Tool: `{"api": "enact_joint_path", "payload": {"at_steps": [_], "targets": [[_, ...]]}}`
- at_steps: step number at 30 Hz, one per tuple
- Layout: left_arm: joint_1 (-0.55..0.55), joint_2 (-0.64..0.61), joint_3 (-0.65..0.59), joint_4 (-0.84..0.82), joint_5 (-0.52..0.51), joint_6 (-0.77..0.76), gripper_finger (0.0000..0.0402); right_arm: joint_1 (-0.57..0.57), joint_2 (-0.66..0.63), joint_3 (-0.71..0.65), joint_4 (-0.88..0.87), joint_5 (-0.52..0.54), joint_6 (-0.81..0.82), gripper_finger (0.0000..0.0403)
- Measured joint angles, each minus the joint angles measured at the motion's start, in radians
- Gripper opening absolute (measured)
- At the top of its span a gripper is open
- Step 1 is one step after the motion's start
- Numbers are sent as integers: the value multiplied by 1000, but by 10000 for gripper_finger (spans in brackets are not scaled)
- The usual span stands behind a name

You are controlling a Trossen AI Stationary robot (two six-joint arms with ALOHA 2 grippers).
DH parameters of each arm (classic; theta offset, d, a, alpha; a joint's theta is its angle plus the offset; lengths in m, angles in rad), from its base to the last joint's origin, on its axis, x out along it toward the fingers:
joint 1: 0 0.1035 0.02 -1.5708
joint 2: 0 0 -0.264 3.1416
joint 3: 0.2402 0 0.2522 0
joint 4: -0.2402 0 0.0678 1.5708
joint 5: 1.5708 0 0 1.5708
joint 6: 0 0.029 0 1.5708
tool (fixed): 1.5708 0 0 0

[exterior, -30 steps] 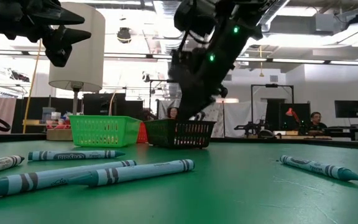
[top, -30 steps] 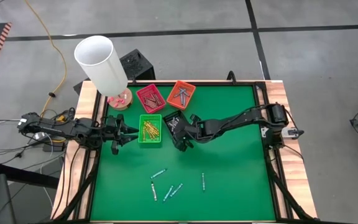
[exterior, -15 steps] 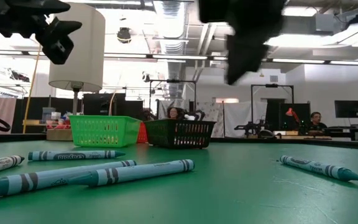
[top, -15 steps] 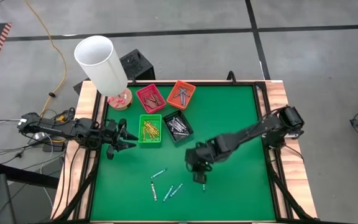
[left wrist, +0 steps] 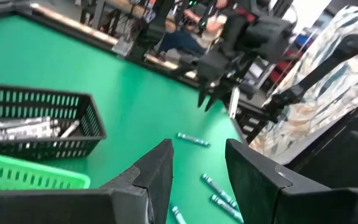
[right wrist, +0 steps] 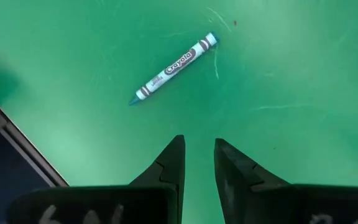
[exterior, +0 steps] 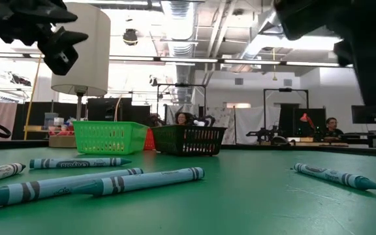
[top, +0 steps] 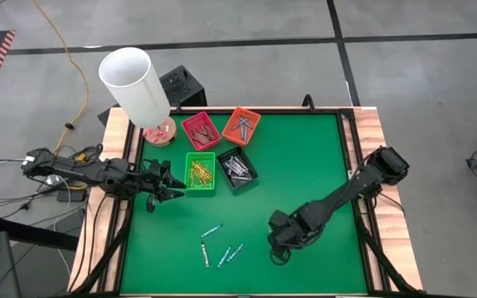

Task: Sort crayons
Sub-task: Put the blue crayon into the orange bin

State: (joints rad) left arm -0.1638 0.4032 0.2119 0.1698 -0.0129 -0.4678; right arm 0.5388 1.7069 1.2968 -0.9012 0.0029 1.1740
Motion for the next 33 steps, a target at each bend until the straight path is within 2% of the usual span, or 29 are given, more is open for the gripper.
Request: {"api": "enact_joint_path", "payload": {"at_steps": [4,6,11,15,17,20,22,27,33], "targets": [[0,41,0,1,-1,-19,137,35,0,0,10,29,117,81],[0,55,0,10,-1,-19,137,38,0,0,30,31,119,81],[0,62,0,24,-34,3,137,19,0,0,46,37,-105,81],[0,61,0,24,-124,36,137,-21,0,0,41,123,-194,81],[0,61,0,21,-167,31,137,-55,0,0,22,121,-162,81],[0,61,0,24,-196,-115,137,-97,0,-2,-9,39,-53,81],[0,61,0,14,-219,-162,137,-106,0,-2,-17,44,-16,81],[36,61,0,-23,-343,-170,137,-149,0,-2,-44,49,98,88],[66,62,0,-67,-333,-101,139,-176,0,-15,-59,72,59,126]]}}
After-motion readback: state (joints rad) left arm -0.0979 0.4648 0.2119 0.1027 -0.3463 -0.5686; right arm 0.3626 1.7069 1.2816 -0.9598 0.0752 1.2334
